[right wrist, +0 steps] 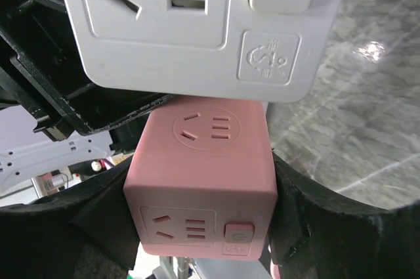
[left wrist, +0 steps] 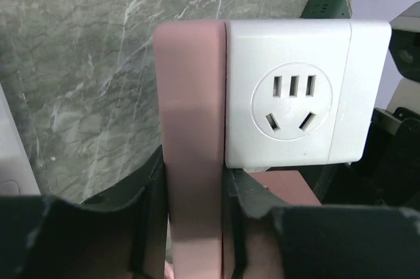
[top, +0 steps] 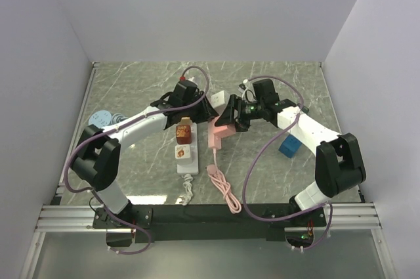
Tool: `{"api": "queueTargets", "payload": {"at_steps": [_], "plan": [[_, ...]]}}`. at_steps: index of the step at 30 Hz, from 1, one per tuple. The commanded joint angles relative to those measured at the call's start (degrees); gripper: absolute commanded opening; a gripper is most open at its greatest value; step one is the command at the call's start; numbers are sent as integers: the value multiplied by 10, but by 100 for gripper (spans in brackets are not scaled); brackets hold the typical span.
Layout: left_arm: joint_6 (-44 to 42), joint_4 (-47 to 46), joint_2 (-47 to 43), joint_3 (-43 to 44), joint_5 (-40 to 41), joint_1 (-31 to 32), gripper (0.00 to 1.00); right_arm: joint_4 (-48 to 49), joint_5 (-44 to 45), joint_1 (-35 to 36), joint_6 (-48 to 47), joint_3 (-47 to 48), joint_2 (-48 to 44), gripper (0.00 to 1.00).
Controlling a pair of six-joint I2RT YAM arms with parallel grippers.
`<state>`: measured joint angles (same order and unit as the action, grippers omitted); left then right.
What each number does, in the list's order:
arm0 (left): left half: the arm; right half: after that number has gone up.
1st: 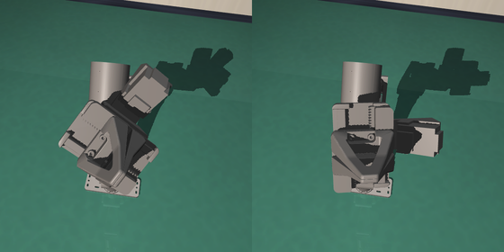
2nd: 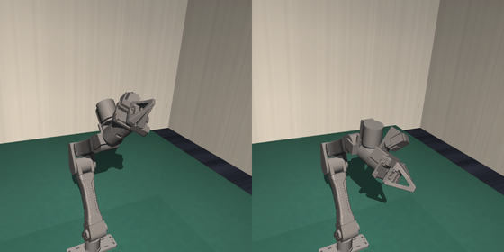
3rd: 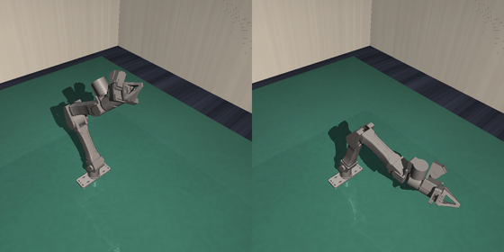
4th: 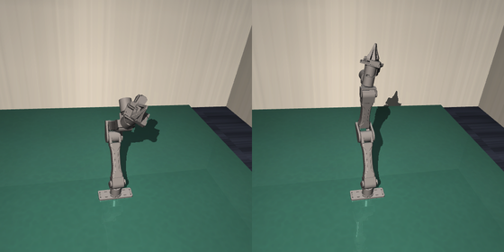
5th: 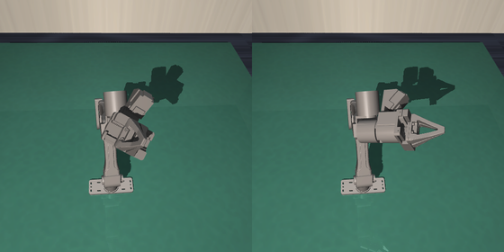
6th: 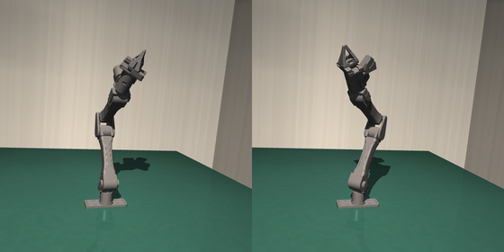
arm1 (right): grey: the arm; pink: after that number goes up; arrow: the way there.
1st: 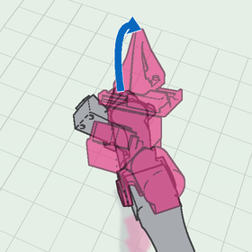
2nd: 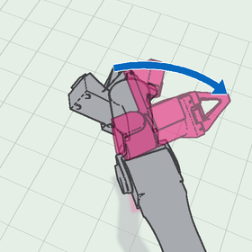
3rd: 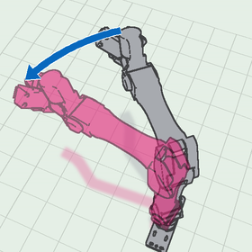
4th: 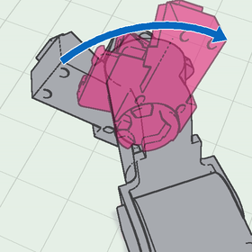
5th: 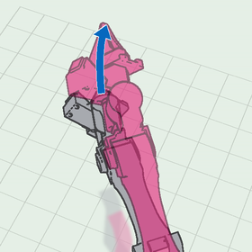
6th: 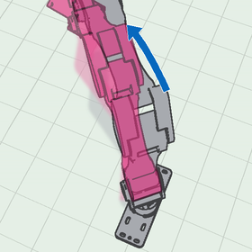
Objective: Pull the plug off the socket
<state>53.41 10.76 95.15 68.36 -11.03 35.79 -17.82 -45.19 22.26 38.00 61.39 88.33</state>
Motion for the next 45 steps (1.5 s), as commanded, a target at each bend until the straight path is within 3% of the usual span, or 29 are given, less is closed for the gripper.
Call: {"api": "queueTargets", "payload": {"at_steps": [1,9,11,17,21,25,29,37,40,43,45], "plan": [[-23,16,13,14,3,17,1,16,-32,-17,-13,34,-33,0],[-45,32,9,-19,40,4,1,5,-40,-220,-11,-9,-112,0],[-45,24,15,-24,34,3,1,-31,-7,-270,-31,9,-111,0],[-51,22,48,2,13,3,1,-168,106,-274,-105,111,-56,0],[-66,38,67,30,5,3,1,-230,130,-269,-142,158,-26,0],[-81,54,86,63,-7,3,0,-242,128,-234,-172,153,-34,0],[-92,64,109,85,-24,3,1,-277,213,-169,-216,163,-54,0],[-111,74,118,90,-44,3,1,-217,234,-188,-209,140,-105,0],[-108,66,107,82,-45,3,1,-222,377,-190,-172,149,-88,0],[-99,56,89,81,-58,3,1,-285,530,-198,-134,214,-6,0],[-91,49,81,83,-72,3,1,-329,575,-203,-106,239,58,0]]}}
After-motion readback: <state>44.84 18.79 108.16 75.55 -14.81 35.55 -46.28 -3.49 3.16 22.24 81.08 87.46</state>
